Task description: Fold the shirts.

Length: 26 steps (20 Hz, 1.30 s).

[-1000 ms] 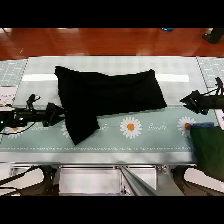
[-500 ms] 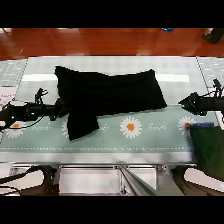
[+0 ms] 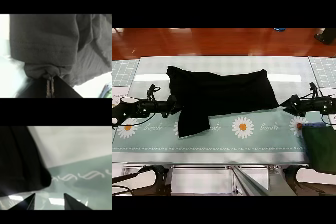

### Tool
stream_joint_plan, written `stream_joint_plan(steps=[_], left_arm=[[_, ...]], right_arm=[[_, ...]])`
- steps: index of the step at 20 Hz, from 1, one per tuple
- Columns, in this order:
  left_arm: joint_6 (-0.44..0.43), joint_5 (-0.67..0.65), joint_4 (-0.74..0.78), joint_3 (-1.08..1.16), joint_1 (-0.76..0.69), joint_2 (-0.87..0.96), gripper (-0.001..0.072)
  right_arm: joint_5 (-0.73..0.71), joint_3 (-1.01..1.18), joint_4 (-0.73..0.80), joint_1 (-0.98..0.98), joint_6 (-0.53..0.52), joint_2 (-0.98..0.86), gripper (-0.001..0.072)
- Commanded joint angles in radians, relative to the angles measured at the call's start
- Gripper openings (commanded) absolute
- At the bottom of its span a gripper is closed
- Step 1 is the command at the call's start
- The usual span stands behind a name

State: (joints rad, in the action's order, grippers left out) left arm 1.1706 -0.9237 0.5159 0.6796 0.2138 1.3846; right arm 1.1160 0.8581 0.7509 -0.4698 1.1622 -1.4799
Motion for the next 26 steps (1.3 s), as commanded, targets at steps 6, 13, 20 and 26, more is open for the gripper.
stream_joint_plan(steps=[6, 13, 20, 26], left_arm=[[0.001, -0.004, 0.0, 0.003, -0.001, 0.001, 0.0019], [0.003, -0.025, -0.001, 0.018, 0.003, -0.003, 0.0019], [0.031, -0.125, -0.012, 0.446, 0.03, -0.192, 0.0018], [0.058, -0.158, -0.005, 0.93, 0.039, -0.388, 0.0018]], right_arm=[[-0.059, 0.018, -0.121, 0.094, -0.052, -0.111, 0.0407], [-0.035, 0.182, -0.102, 0.134, -0.022, -0.141, 0.0025], [0.068, 0.657, -0.021, 0.135, 0.068, 0.114, 0.0025], [0.002, 0.937, 0.092, 0.134, 0.084, 0.473, 0.0025]])
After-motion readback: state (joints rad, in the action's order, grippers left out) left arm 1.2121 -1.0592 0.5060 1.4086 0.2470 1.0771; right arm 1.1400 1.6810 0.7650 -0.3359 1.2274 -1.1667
